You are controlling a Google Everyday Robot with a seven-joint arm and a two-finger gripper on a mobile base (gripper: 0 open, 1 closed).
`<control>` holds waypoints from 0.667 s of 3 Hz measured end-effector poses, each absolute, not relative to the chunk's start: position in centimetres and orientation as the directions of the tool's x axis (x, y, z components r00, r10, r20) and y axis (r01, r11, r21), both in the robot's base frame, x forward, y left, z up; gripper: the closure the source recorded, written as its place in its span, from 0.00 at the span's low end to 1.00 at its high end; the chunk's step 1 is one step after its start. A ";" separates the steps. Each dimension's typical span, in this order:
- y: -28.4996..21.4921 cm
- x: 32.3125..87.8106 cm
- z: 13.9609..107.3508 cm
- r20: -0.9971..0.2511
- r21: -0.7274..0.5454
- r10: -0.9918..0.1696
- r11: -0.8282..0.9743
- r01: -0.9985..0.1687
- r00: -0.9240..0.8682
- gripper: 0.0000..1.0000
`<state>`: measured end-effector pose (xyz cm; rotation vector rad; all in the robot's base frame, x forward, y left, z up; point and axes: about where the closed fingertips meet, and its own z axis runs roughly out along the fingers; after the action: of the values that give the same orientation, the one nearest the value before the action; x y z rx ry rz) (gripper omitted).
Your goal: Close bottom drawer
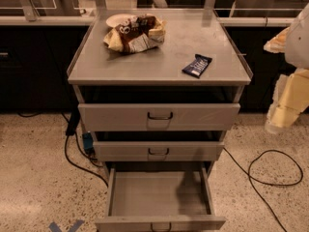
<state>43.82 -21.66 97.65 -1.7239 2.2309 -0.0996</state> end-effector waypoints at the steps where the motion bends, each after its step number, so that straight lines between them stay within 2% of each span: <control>1: -21.7 43.8 97.7 -0.207 -0.247 -0.953 0.270 -0.931 -0.221 0.00; 2: -21.9 43.5 95.8 -0.205 -0.245 -0.954 0.268 -0.932 -0.220 0.00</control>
Offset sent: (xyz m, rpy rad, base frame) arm -0.0094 -0.0090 -0.0635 -0.0061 0.0298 0.0045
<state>43.49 -21.88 95.78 -1.7280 2.2319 -0.0991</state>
